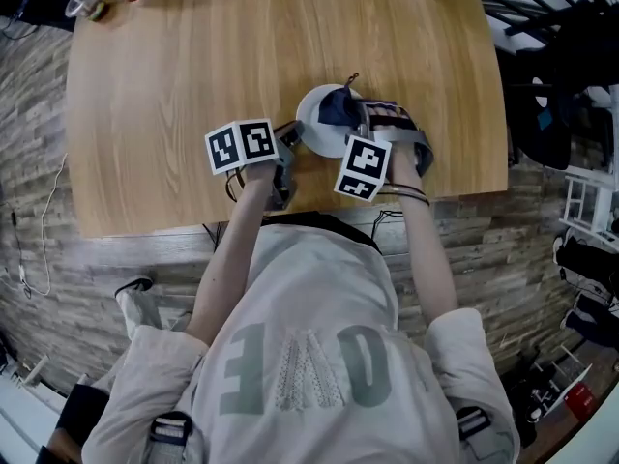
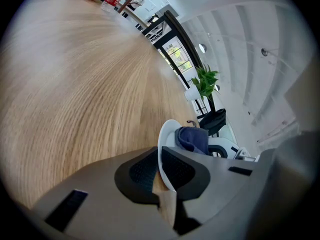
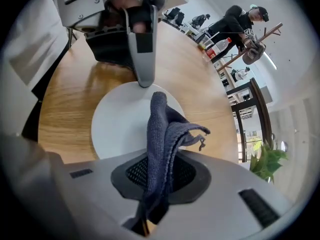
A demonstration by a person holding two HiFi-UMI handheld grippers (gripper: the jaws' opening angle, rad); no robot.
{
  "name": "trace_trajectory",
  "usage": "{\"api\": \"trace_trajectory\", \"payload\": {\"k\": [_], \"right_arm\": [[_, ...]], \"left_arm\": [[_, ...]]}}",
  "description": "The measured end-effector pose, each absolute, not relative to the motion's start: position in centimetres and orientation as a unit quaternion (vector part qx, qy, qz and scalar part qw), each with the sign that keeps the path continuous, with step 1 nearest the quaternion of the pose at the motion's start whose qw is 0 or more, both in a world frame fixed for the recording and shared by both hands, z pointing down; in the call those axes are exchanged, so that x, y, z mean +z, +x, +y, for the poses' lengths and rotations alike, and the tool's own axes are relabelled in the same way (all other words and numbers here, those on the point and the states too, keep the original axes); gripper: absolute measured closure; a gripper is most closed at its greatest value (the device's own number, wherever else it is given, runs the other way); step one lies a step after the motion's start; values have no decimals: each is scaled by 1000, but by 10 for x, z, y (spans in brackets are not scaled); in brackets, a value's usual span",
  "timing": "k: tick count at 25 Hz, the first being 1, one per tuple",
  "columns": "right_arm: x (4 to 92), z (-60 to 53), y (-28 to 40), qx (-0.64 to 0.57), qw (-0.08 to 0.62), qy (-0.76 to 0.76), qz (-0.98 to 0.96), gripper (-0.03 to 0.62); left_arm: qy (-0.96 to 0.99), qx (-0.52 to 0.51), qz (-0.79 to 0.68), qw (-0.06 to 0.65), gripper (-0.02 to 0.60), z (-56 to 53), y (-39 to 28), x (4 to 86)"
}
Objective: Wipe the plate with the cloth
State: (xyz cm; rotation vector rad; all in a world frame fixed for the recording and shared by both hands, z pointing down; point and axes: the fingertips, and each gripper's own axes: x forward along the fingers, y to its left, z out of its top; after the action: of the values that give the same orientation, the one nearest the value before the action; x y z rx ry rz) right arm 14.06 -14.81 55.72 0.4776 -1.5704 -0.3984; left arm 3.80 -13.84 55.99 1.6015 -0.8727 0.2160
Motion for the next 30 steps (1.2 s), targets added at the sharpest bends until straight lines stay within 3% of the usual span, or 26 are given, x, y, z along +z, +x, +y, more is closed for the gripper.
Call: {"api": "trace_trajectory", "payload": {"k": [18,30], "right_arm": [[550,-53,112,-147,647,122,-738,537],[541,-178,129,-117,644,225,-721,537]], "left_arm": [[692,91,-386,603,551,-140,35,559],[691,89,-381,608,551,-138,42,559]]}}
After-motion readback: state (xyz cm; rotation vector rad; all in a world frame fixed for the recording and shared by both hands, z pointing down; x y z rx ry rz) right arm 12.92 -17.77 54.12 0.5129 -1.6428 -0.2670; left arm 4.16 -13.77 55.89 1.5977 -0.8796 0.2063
